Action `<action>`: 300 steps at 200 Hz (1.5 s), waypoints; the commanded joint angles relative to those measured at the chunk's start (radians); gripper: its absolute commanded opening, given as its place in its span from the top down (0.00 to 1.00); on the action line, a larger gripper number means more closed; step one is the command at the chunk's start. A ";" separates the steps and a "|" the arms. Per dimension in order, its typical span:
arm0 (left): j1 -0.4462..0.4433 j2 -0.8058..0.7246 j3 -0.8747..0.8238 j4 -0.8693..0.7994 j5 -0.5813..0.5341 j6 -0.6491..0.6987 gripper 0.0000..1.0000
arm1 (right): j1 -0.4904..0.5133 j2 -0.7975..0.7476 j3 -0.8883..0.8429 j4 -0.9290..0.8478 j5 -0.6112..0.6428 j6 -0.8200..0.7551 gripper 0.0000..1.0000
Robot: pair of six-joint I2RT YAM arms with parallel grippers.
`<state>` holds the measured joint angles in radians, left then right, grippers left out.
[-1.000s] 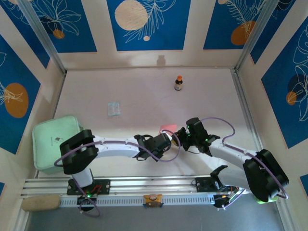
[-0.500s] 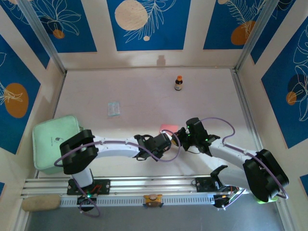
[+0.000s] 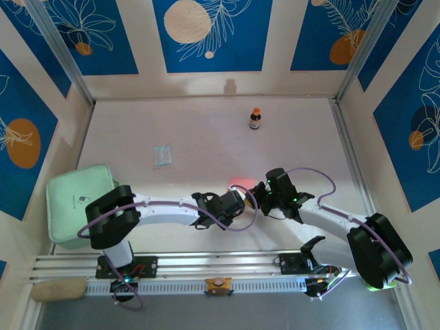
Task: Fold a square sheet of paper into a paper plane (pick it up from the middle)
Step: Fold the wing for the fifth time at the center of the table.
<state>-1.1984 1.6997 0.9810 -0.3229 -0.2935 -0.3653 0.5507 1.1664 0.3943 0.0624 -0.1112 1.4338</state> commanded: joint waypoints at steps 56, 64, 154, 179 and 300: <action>0.006 0.012 -0.025 0.051 0.051 -0.061 1.00 | 0.002 -0.060 0.042 -0.192 0.033 -0.087 0.75; 0.011 0.008 -0.035 0.066 0.069 -0.068 1.00 | -0.005 -0.077 0.049 -0.227 0.043 -0.104 0.71; 0.098 -0.025 -0.138 0.246 0.310 -0.113 1.00 | -0.075 -0.226 0.038 -0.347 0.056 -0.176 0.61; 0.114 -0.024 -0.153 0.276 0.351 -0.127 1.00 | -0.076 -0.226 0.023 -0.313 0.037 -0.180 0.61; 0.227 -0.039 -0.268 0.493 0.614 -0.227 0.97 | -0.026 -0.206 -0.014 -0.152 0.007 -0.385 0.72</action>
<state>-1.0023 1.6783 0.7467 0.0990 0.2165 -0.5491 0.5114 0.9524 0.3965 -0.1406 -0.0608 1.1351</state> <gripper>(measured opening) 0.064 0.306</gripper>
